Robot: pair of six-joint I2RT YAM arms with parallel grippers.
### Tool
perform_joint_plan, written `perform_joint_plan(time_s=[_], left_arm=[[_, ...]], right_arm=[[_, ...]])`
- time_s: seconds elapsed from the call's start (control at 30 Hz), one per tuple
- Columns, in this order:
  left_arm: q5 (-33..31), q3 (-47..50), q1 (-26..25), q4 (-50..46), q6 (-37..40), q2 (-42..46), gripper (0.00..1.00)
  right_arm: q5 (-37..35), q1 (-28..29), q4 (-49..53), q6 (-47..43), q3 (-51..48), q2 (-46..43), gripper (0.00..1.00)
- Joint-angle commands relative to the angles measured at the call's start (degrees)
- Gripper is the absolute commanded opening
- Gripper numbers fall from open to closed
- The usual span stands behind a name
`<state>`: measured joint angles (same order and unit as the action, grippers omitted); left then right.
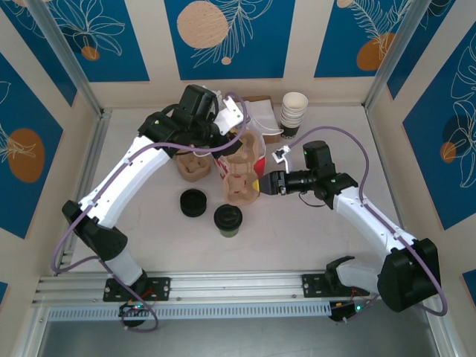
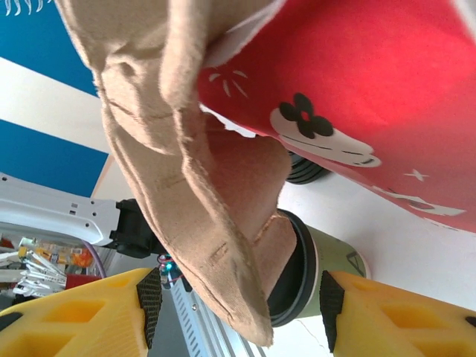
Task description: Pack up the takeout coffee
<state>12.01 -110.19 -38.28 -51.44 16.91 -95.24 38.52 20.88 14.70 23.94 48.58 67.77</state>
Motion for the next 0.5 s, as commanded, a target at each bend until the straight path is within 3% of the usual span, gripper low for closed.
perform_joint_plan(time_s=[0.0,0.23,0.47], left_arm=[[1.4,-1.8,0.8,0.0,-0.8,-0.8,0.34],[1.6,-2.0,0.9,-0.1,-1.1,-0.9,0.34],[1.4,-3.2,1.0,-1.0,-0.9,-1.0,0.34]], right_arm=[[3.2,1.0,-3.4,-1.1,-1.1,0.4,0.60],[3.8,1.2,-4.0,-1.4,-0.5,1.6,0.52],[4.3,1.2,-2.0,-2.2,1.2,2.2,0.23]])
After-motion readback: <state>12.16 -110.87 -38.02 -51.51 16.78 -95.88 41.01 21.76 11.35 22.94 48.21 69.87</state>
